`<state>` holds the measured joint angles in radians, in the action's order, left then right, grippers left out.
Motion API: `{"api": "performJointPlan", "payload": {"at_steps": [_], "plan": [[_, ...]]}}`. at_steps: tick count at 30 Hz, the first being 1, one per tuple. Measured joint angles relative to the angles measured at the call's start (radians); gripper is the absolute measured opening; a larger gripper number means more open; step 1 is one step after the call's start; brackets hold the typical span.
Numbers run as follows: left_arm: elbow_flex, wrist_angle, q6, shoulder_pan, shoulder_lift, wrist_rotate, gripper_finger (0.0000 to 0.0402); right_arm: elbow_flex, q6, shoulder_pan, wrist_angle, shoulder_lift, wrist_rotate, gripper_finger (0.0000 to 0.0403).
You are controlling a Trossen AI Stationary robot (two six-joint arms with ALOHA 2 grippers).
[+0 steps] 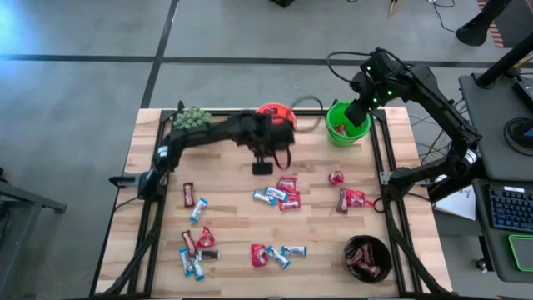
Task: Organize candy in baskets
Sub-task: Put the red candy into the green bucket
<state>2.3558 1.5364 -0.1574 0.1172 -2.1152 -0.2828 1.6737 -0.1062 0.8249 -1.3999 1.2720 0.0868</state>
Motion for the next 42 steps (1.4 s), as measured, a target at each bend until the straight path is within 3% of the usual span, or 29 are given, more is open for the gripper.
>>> {"api": "performJointPlan", "payload": {"at_steps": [11, 17, 22, 31, 42], "plan": [[0.0, -0.036, -0.138, 0.126, 0.107, 0.002, 0.0, 0.0, 0.053, -0.003, 0.025, 0.0, 0.015, 0.0103], [0.0, -0.1, -0.201, 0.159, 0.148, 0.005, 0.0, 0.0, 0.154, -0.005, 0.214, 0.0, 0.257, 0.01], [0.0, -0.152, -0.239, 0.179, 0.176, 0.005, 0.0, 0.0, 0.251, -0.005, 0.317, 0.007, 0.365, 0.0126], [0.0, -0.308, -0.317, 0.205, 0.205, 0.091, 0.0, 0.0, 0.331, -0.063, 0.43, 0.053, 0.386, 0.0177], [-0.001, -0.397, -0.358, 0.235, 0.205, 0.107, 0.0, 0.0, 0.387, -0.204, 0.667, 0.118, 0.388, 0.0178]]}}
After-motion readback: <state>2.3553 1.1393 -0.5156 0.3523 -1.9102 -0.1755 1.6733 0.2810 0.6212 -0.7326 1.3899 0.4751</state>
